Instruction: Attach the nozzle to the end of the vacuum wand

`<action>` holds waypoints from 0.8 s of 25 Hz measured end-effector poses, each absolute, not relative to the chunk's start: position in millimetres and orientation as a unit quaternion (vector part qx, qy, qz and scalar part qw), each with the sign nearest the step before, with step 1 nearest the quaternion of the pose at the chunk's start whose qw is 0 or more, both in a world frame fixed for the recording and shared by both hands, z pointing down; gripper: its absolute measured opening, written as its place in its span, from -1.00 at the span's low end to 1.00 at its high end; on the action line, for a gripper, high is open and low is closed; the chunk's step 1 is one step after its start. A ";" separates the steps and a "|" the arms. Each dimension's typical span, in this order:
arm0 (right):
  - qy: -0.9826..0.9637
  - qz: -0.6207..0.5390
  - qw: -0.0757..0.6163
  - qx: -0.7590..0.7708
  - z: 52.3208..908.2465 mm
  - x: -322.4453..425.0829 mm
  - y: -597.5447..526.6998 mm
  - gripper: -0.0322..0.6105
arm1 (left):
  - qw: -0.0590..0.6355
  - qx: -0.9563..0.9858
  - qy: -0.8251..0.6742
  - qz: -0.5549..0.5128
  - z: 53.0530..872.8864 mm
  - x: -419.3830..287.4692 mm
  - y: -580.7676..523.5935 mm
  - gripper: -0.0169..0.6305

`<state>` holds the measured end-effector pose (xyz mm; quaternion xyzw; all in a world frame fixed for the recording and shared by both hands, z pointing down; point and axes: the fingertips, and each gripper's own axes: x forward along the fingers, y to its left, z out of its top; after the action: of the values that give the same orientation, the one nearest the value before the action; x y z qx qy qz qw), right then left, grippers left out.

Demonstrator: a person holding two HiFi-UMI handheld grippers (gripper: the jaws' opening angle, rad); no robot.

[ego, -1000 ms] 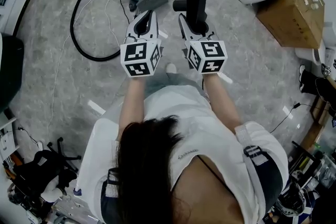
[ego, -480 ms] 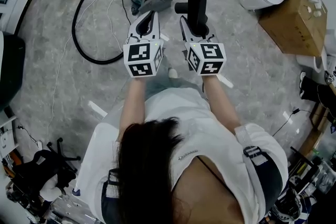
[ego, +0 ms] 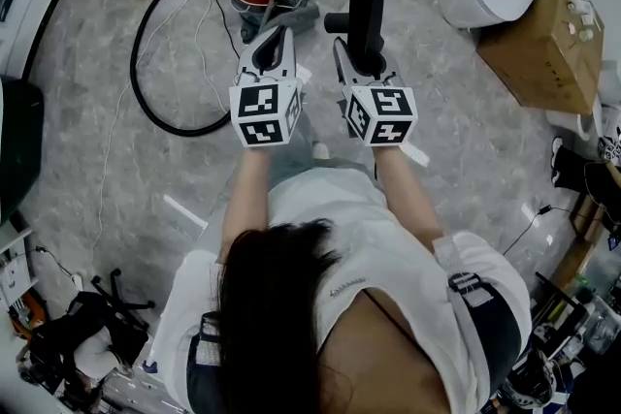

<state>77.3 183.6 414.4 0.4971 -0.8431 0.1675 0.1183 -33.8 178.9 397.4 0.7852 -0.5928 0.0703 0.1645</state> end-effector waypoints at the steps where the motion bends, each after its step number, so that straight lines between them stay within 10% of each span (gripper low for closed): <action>1: -0.842 0.168 0.119 0.499 415.1 75.9 176.8 -0.46 | 0.164 0.786 -0.591 0.071 397.5 -35.5 171.3 -0.92; 20: -0.824 0.168 0.135 0.523 414.6 55.8 93.5 -0.46 | 0.153 0.800 -0.571 0.104 404.6 -53.6 85.7 -0.92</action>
<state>55.8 93.5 414.6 0.5233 -0.8244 0.1681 0.1349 -53.6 85.7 404.6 0.8000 -0.5706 0.1042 0.1534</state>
